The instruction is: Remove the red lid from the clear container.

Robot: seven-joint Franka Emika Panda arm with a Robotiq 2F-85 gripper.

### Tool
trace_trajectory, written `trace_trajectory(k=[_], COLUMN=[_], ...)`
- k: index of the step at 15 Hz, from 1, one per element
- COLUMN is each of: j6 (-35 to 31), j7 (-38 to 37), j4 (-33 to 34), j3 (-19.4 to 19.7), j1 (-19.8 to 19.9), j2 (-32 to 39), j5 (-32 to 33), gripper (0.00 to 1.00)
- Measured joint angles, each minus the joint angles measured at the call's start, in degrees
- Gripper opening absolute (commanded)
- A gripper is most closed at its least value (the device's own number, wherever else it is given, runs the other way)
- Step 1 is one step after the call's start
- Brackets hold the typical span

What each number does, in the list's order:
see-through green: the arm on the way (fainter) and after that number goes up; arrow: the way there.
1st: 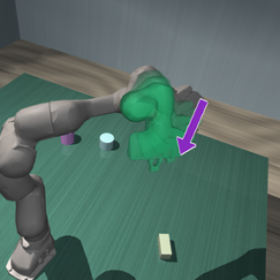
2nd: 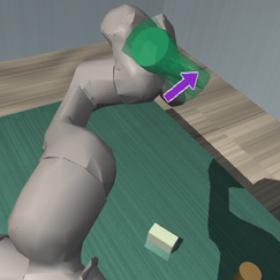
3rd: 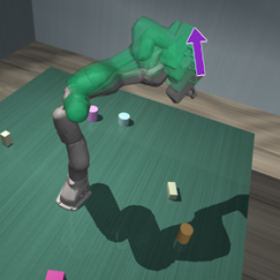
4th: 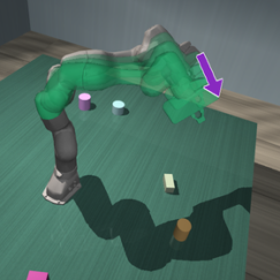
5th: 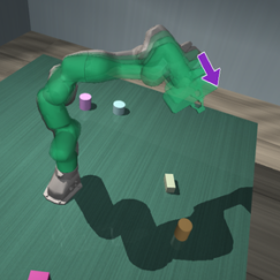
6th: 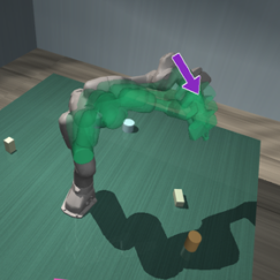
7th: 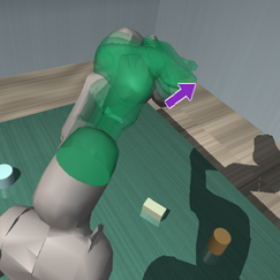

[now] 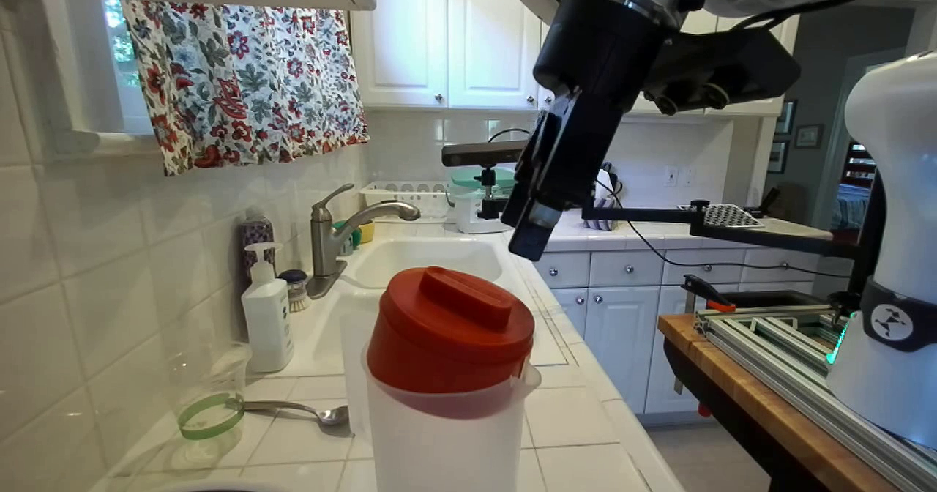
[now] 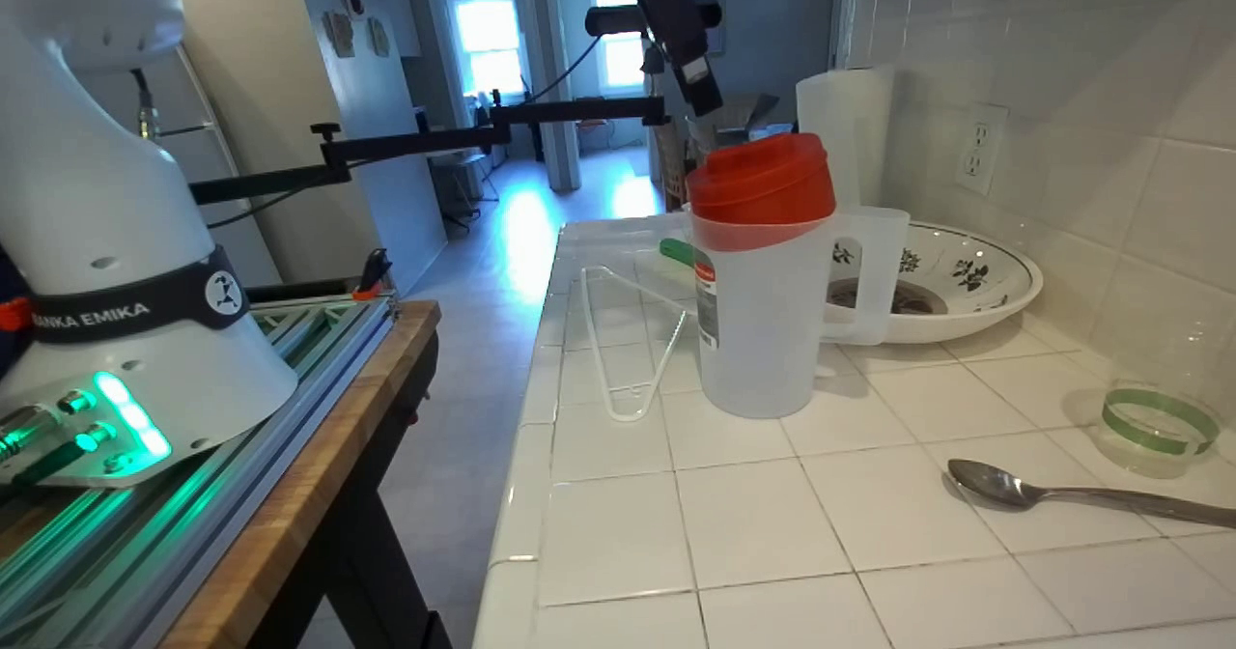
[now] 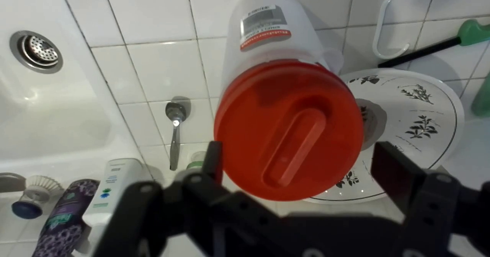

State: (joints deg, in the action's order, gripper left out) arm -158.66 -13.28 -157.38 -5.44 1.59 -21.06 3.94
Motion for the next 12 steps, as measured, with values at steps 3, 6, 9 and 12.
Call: trace_trajectory(k=[3,6,9,12], j6=[-0.3,-0.9,-1.5,-2.9], j7=[0.0,0.0,0.0,0.0], j4=[0.0,0.0,0.0,0.0], j3=[0.0,0.0,0.0,0.0], j1=[0.0,0.0,0.5,1.6], j2=[1.1,1.4,1.6,2.4], j5=[0.0,0.0,0.1,0.1], gripper=[1.0,1.0,1.0,1.0])
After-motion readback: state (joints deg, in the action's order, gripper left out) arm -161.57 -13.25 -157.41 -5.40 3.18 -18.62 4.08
